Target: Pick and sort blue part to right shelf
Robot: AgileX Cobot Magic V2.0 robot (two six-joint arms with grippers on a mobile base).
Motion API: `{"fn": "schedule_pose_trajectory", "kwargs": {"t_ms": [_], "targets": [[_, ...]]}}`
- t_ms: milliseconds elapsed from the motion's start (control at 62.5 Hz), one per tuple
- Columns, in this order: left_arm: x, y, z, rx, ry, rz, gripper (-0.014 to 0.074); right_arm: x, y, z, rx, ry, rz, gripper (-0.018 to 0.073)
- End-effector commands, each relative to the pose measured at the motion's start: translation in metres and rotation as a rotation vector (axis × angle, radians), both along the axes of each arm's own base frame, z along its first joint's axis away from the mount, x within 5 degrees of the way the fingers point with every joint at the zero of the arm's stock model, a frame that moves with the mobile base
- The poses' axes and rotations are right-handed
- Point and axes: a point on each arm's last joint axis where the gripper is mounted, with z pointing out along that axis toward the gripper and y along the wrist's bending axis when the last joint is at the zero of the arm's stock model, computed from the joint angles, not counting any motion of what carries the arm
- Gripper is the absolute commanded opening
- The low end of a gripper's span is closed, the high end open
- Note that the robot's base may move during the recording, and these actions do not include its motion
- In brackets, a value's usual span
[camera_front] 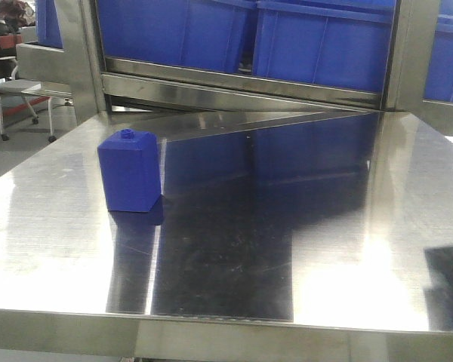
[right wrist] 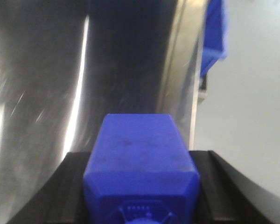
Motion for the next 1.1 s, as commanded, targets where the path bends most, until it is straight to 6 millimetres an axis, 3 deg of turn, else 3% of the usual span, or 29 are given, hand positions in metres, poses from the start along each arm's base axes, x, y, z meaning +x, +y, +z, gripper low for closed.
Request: {"fn": "schedule_pose_trajectory", "kwargs": {"t_ms": [0,256,608,1089], "targets": [[-0.002,0.001,0.001,-0.019,-0.078,0.004,0.0134,-0.018,-0.004,0.025,-0.005,-0.277,-0.024,0.0311],[-0.002,0.001,0.001,-0.019,-0.078,0.004,0.0134,-0.071,-0.005,0.012,-0.009,-0.499,-0.031,0.0311],[-0.002,0.001,0.001,-0.019,-0.078,0.004,0.0134,-0.120,-0.005,0.004,-0.026,-0.651,-0.026,0.0311],[-0.002,0.001,0.001,-0.019,-0.078,0.004,0.0134,-0.125,-0.005,0.006,-0.026,-0.673,-0.027,0.0311]]}}
